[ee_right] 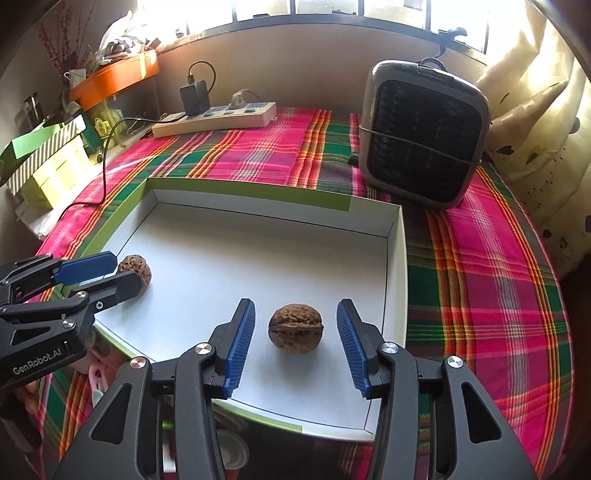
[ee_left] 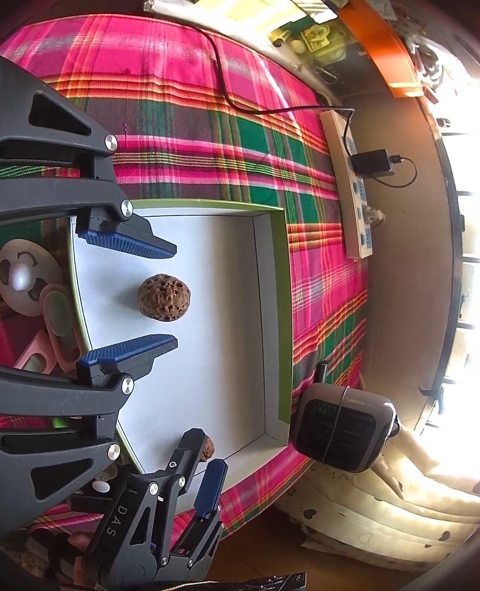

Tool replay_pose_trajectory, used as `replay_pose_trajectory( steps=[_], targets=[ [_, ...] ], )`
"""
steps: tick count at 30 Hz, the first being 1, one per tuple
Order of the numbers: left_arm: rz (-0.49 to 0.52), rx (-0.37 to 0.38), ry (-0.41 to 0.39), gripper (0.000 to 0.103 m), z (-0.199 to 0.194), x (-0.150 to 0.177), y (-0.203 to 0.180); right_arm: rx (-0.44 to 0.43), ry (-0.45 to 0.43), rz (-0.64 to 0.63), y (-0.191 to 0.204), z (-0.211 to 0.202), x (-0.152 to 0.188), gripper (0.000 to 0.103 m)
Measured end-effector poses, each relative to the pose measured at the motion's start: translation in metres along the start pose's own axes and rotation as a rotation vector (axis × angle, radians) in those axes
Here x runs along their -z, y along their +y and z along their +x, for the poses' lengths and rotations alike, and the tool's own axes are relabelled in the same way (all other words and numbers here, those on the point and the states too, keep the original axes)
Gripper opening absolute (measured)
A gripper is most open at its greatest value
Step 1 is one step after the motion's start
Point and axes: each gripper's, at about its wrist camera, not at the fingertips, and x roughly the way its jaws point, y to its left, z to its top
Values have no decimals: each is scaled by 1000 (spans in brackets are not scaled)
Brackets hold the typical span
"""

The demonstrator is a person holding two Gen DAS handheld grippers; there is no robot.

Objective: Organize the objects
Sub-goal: 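Open both tools to drop the walnuts into the box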

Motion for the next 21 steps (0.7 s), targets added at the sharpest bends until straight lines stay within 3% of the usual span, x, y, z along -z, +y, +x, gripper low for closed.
replay_pose_trajectory(
  steps=[21],
  targets=[
    [-59, 4, -96, 43, -48, 22, 10, 11, -95, 48, -2, -47, 18, 53]
  ],
)
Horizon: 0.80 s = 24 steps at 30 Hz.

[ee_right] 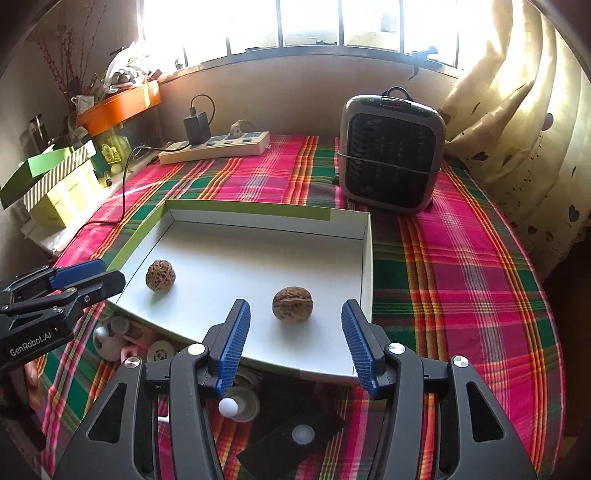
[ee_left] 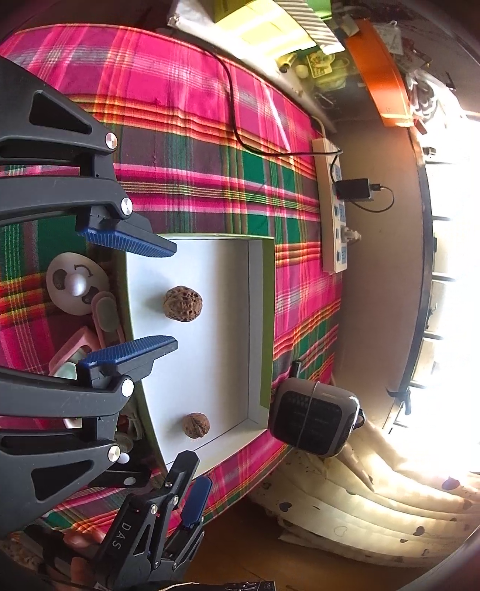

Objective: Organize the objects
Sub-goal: 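Open both tools to drop the walnuts into the box, then withdraw both open tools from the box toward the remaining items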

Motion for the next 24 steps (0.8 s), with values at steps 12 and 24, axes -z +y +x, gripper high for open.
replay_pose_trajectory(
  steps=[12, 24],
  targets=[
    [-64, -9, -18, 45, -20, 29, 19, 23, -28, 44, -8, -28, 26, 54],
    [-88, 55, 46, 46, -15, 53, 26, 45, -22, 68, -15, -35, 51, 59]
  ],
)
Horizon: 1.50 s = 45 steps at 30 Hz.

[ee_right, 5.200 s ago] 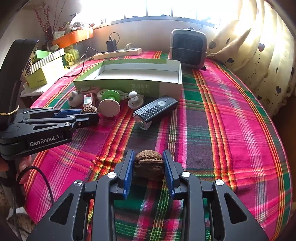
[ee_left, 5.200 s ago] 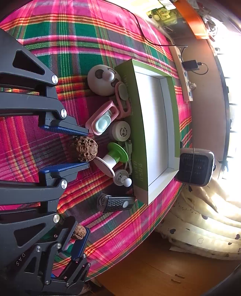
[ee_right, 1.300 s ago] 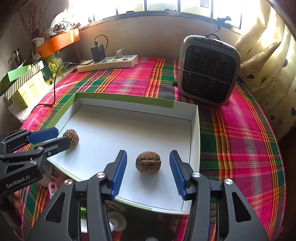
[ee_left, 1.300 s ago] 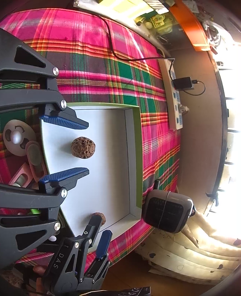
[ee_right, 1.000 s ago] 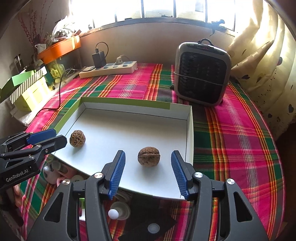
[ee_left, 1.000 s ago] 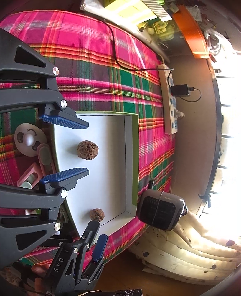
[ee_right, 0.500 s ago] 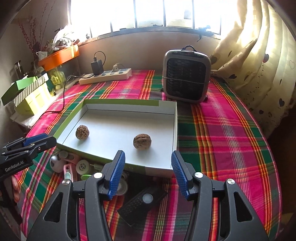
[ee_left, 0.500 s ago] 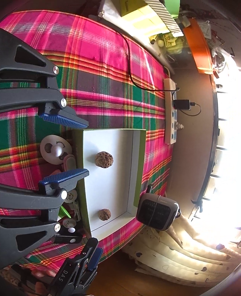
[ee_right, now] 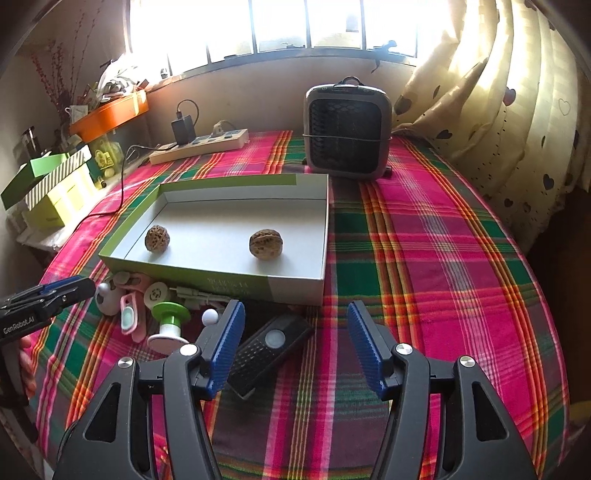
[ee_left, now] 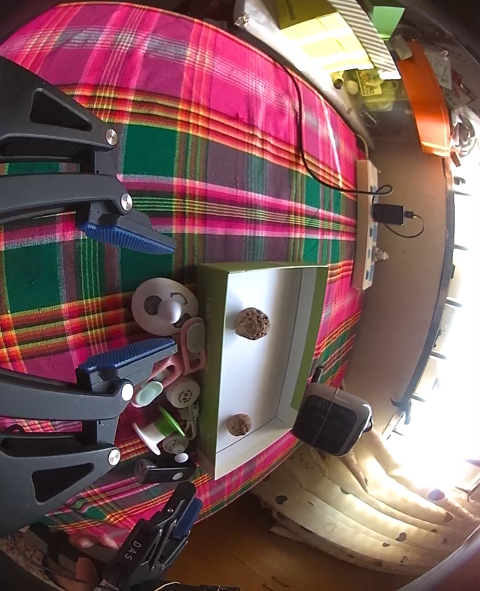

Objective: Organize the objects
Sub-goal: 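Withdraw both open tools from the box toward the remaining items, then grasp the black remote with the right tool while the left tool grasps the white round toy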

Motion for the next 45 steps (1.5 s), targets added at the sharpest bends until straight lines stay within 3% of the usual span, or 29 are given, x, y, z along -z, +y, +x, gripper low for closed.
replay_pose_trajectory(
  steps=[5, 8, 25, 37, 45],
  targets=[
    [10, 7, 25, 47, 8, 2, -3, 2, 5, -4, 0, -1, 7, 60],
    [19, 4, 37, 47, 11, 2, -5, -1, 4, -4, 0, -3, 9, 66],
    [10, -29, 42, 47, 25, -6, -4, -25, 58, 9, 9, 14, 13, 66],
    [23, -37, 45, 48, 26, -7, -6, 72, 78, -9, 0, 15, 16, 66],
    [26, -40, 44, 48, 27, -7, -6, 65, 106, 3, -5, 21, 17, 66]
  ],
)
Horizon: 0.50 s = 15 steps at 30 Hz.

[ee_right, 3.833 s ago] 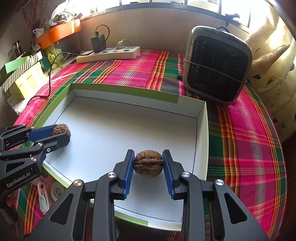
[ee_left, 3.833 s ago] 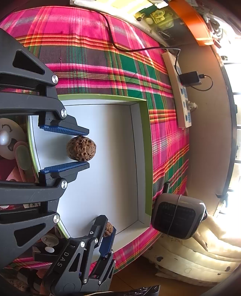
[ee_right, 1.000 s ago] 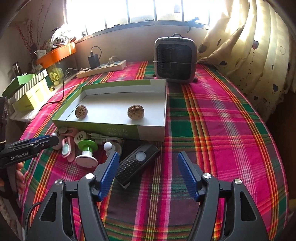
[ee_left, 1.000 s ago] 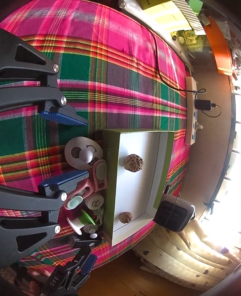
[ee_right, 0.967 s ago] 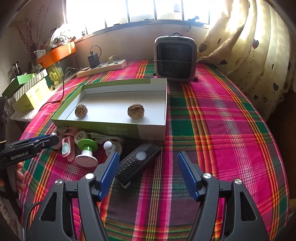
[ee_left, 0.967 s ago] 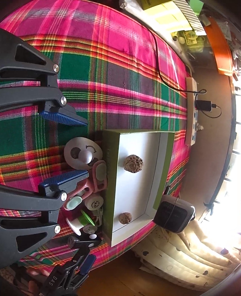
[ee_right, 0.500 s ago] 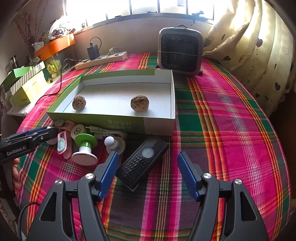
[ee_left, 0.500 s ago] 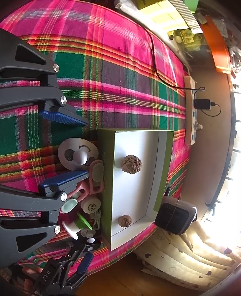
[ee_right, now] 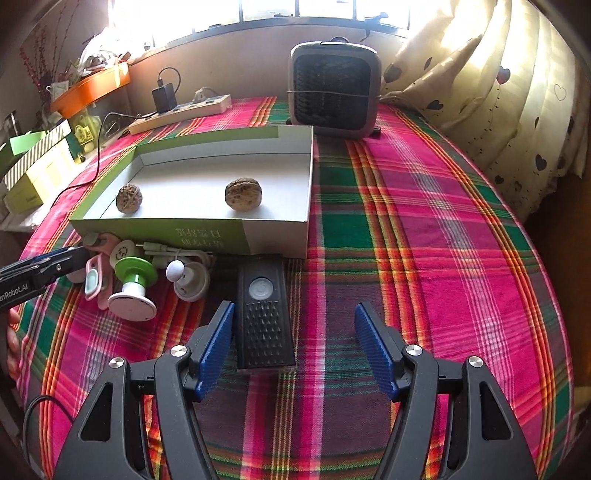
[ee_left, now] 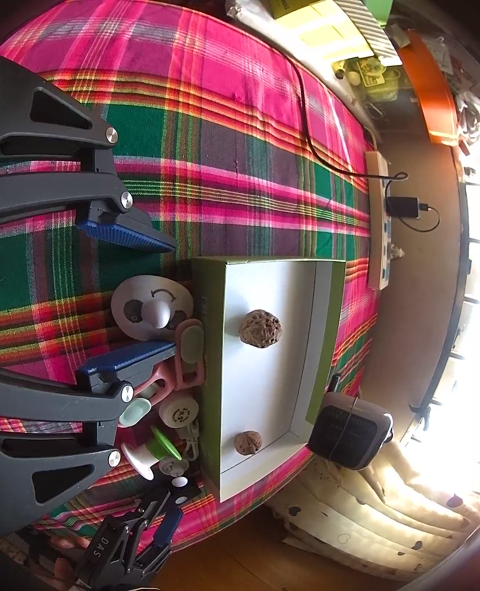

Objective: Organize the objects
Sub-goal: 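Grasp the black remote with the right tool while the left tool grasps the white round toy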

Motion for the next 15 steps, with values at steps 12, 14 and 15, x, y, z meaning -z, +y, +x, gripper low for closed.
replay_pose_trajectory(
  steps=[12, 14, 15],
  targets=[
    [3, -20, -3, 48, 5, -6, -1, -8, 15, -5, -2, 7, -4, 66],
    [-1, -19, -5, 48, 5, -5, -1, -7, 16, -7, -2, 7, -4, 66],
    [-1, -21, -6, 48, 5, -5, -1, -6, 16, -9, -1, 7, -4, 66]
  ],
)
